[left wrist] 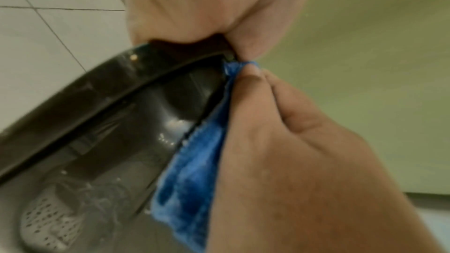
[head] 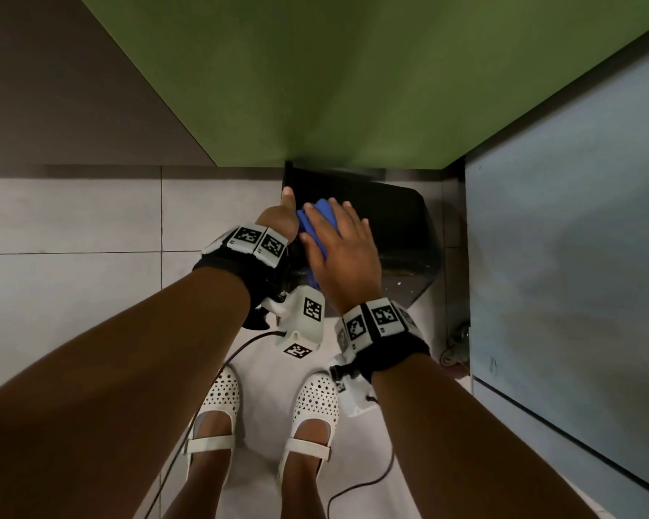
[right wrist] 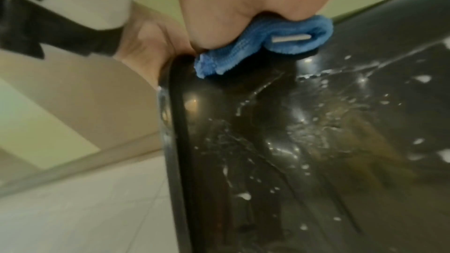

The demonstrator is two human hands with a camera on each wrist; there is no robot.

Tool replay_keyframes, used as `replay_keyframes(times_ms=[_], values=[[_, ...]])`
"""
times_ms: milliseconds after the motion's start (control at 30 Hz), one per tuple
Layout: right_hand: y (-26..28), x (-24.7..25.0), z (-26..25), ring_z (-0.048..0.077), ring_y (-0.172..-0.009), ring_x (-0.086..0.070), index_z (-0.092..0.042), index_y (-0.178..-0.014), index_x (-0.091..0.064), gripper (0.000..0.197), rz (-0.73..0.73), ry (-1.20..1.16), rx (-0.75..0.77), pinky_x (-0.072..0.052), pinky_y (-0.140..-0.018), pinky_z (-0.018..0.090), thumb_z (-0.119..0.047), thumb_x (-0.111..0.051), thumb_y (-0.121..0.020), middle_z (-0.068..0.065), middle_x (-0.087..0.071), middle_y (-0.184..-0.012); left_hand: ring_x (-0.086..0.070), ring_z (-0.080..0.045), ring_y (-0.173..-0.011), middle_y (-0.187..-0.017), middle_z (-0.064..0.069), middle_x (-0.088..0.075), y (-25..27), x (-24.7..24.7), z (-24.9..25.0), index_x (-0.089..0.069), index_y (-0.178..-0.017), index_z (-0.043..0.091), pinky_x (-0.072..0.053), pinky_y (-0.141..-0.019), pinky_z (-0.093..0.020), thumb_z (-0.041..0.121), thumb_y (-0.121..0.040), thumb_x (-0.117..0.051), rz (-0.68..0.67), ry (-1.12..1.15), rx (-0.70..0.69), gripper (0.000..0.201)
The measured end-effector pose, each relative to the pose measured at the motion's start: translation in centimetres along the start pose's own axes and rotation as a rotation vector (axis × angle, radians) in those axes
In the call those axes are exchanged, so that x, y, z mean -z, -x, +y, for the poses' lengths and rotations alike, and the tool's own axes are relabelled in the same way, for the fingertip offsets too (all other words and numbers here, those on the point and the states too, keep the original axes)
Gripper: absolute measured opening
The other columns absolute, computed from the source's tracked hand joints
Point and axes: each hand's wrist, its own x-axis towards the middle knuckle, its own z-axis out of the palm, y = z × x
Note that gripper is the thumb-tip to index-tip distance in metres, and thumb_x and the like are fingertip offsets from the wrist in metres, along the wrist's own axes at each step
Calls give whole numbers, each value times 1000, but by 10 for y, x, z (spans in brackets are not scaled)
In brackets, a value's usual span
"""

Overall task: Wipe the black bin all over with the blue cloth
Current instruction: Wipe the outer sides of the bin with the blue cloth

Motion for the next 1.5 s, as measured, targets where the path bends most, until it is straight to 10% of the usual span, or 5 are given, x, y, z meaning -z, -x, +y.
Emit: replay_keyframes(times_ms=[400,633,1000,1167,1500], values=[[-2,24,62,29,-140,-23,-27,-138,-40,44,90,69,-302,-12,-115,47,-43,-33,-97,10,-33,-149,-41,-32,-134,-145,-19,-41,3,-2,-1,-35,-142,2,-33,-112,-41,47,-100,-12,-37,-37,-8,66],[-19,44,109,38,-139,-18,-23,-144,-27,48,26,26,-733,-18,-114,52,-38,-29,-99,18,-23,-151,-28,-32,-141,-156,-16,-20,1,-1,12,8,-150,13,-21,-114,-38,8,-102,-23,-12,-86,90,57],[-5,5,8,30,-137,-31,-22,-136,-44,48,27,62,23,-17,-112,45,-42,-32,-93,12,-40,-145,-36,-29,-137,-148,-21,-36,2,3,16,-26,-146,5,-22,-116,-35,32,-104,-9,-47,-155,-4,53],[0,27,71,29,-141,-20,-26,-139,-38,44,98,101,-310,-10,-116,46,-41,-34,-98,10,-31,-150,-27,-30,-142,-155,-17,-21,3,5,13,-3,-150,6,-20,-118,-36,19,-104,-20,-46,-152,10,51],[-20,24,83,38,-122,-48,-14,-123,-59,49,298,105,-301,-37,-104,47,-40,-30,-93,19,-56,-129,-48,-4,-82,-91,9,-53,16,-9,-39,-57,-89,28,-37,-92,-29,67,-89,-11,-51,215,-287,60]])
